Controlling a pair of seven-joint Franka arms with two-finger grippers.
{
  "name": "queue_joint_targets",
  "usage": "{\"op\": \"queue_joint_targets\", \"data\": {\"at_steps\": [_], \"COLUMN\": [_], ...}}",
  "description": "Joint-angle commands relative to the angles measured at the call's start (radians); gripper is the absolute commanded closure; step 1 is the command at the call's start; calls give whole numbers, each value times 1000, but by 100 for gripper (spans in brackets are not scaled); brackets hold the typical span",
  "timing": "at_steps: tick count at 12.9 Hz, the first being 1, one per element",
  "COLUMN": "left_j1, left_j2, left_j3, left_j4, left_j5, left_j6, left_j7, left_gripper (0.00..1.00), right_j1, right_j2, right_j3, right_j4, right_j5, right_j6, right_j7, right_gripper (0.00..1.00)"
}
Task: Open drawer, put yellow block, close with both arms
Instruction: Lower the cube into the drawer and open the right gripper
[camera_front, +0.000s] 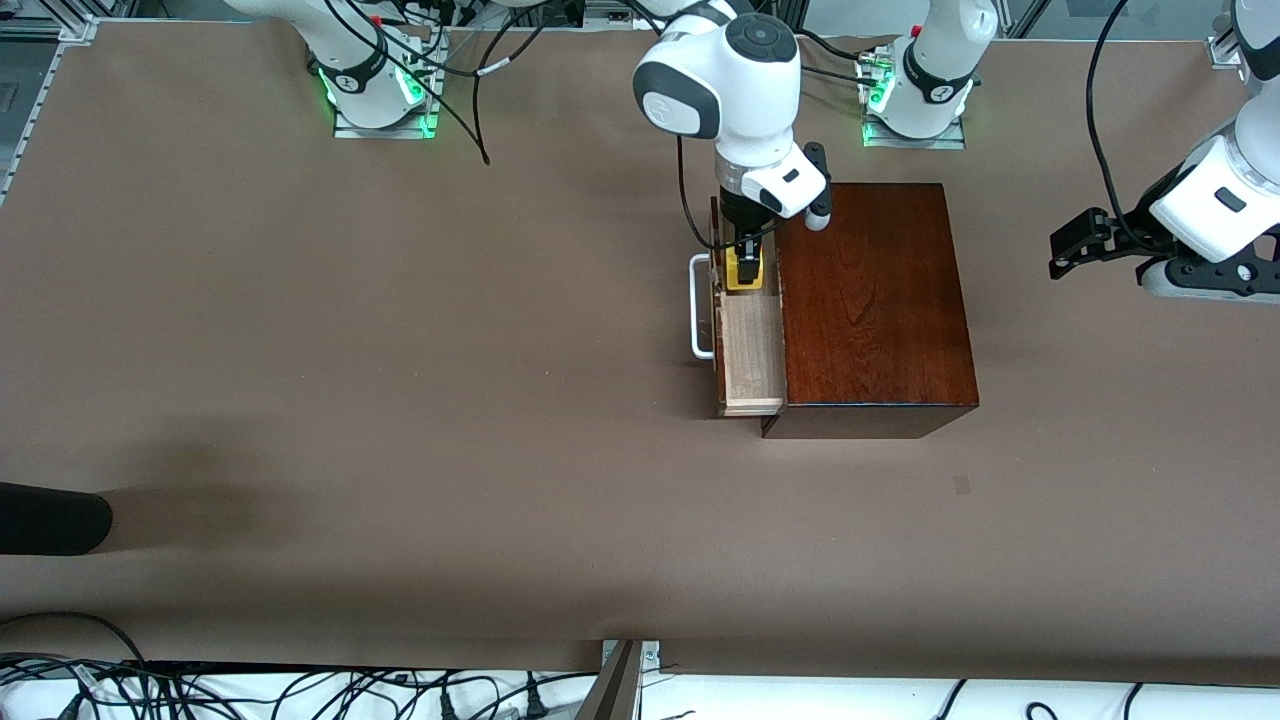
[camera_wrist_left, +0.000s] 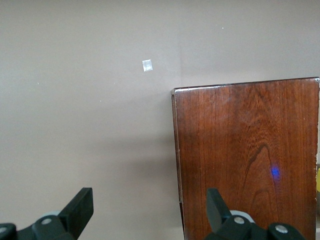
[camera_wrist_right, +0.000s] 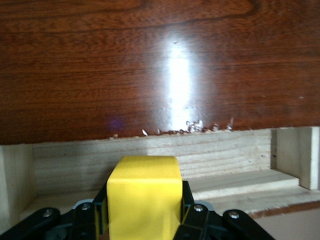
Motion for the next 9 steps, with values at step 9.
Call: {"op": "queue_joint_targets", "data": {"at_steps": [9], "left_j1": [4], "left_j2": [8], "left_j3": [-3], "left_j4": [26], "left_j5": [-1], "left_j6": [-21], "left_j7": [-2], "left_gripper": [0], "right_j1": [11], "right_j2": [60], "right_j3": [-7], "right_j4": [35], "right_j5": [-15], "right_j6": [6], "right_j7": [-58], "right_gripper": [94]}}
